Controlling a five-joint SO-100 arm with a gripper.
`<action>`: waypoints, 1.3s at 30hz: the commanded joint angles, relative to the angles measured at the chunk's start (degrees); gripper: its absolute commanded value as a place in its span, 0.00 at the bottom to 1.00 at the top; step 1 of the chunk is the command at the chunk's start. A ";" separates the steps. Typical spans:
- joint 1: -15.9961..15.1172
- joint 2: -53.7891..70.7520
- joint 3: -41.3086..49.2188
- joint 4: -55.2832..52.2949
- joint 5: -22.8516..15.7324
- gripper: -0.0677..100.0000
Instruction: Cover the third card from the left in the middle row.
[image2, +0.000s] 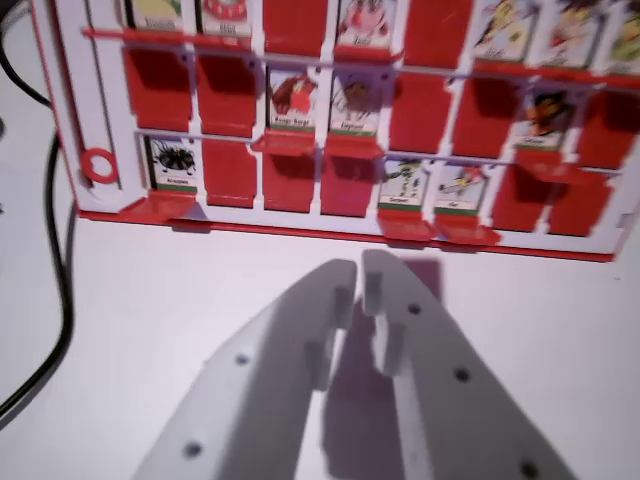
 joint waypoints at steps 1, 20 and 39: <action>-0.09 -4.83 -1.05 -7.03 0.44 0.00; -3.60 -34.72 -15.47 -21.27 2.46 0.00; -4.83 -47.11 -31.82 -21.01 2.72 0.00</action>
